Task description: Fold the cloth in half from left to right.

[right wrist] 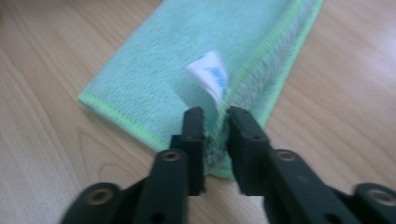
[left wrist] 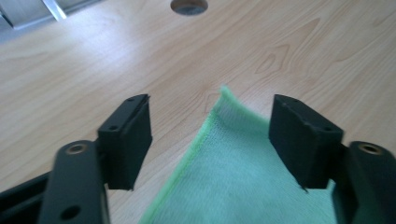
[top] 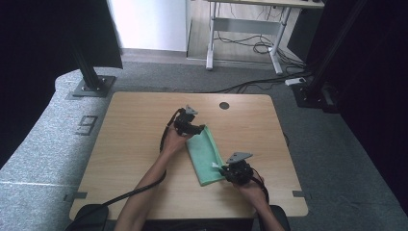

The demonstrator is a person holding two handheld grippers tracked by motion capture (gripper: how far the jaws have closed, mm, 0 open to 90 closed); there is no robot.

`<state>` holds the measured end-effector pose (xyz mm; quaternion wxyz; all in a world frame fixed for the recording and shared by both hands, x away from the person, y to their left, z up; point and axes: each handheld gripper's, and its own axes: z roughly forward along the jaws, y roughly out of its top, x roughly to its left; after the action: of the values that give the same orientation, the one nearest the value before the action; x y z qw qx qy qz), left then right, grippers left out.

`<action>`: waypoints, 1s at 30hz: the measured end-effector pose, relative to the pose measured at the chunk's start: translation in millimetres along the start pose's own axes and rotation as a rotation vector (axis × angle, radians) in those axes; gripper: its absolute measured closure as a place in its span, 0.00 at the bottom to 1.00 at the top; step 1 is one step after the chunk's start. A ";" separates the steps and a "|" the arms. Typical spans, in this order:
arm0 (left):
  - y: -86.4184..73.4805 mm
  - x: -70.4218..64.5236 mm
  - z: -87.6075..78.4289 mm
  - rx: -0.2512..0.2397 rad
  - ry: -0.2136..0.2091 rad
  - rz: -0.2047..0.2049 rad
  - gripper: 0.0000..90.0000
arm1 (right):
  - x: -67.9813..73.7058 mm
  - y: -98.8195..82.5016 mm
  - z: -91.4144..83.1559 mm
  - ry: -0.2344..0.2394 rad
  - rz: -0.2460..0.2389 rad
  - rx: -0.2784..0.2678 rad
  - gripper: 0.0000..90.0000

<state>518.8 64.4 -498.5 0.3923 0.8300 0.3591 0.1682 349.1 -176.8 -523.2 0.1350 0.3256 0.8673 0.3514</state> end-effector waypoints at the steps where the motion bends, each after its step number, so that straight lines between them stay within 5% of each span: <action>1: -0.4 -0.6 -5.3 0.003 -0.012 -0.003 0.29 | -0.7 0.5 -1.3 -0.016 0.004 -0.008 0.75; 6: -15.4 -12.6 -23.9 0.057 -0.015 0.067 0.21 | -8.8 3.5 -5.8 -0.069 0.024 -0.047 0.62; 12: -42.0 -23.3 -31.4 0.089 -0.065 0.054 0.18 | -18.8 0.0 2.3 -0.103 0.033 -0.013 0.54; 18: -59.7 -30.3 -31.7 0.127 -0.059 0.081 0.17 | -30.9 -7.5 6.3 -0.124 0.062 0.016 0.50; 25: -73.5 -27.9 -30.5 0.185 0.025 0.122 0.18 | -36.0 -13.1 10.5 -0.115 0.076 0.039 0.47; 30: -72.0 -28.8 -41.3 0.121 -0.006 0.063 0.20 | -26.4 -10.4 14.7 -0.075 0.059 0.034 0.46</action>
<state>442.5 96.6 -527.8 0.3368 0.8636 0.3412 0.1561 370.9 -192.1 -540.8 0.1512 0.3663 0.8575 0.3281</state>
